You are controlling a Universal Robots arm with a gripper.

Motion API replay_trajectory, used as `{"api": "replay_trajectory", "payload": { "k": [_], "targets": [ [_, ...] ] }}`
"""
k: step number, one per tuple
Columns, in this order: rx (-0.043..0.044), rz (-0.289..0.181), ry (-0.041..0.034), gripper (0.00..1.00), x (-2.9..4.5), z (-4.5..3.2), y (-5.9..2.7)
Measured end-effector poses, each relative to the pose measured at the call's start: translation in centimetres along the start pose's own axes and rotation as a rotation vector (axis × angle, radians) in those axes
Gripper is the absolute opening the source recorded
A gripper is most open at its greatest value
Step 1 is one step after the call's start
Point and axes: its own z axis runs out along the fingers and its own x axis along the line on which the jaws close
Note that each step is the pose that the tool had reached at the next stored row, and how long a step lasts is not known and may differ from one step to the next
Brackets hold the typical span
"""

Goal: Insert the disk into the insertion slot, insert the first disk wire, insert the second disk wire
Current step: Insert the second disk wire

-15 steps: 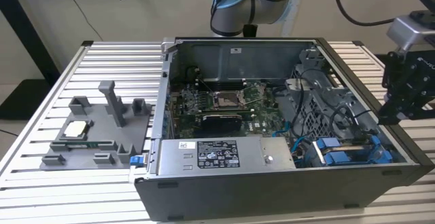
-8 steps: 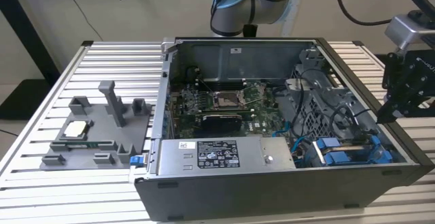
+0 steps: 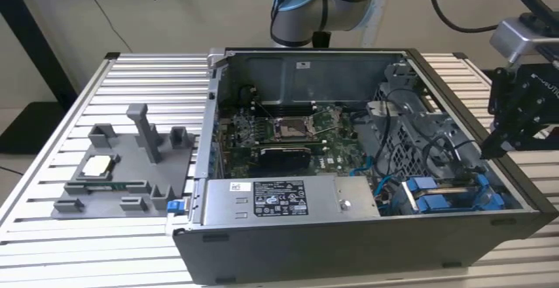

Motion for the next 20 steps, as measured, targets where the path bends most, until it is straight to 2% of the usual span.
{"api": "replay_trajectory", "payload": {
  "k": [16, 20],
  "targets": [
    [0.0014, 0.015, -0.0012, 0.16, 0.13, -2.05, 3.54],
    [0.0065, 0.015, -0.0015, 0.16, 0.21, -2.20, 4.75]
  ]
}}
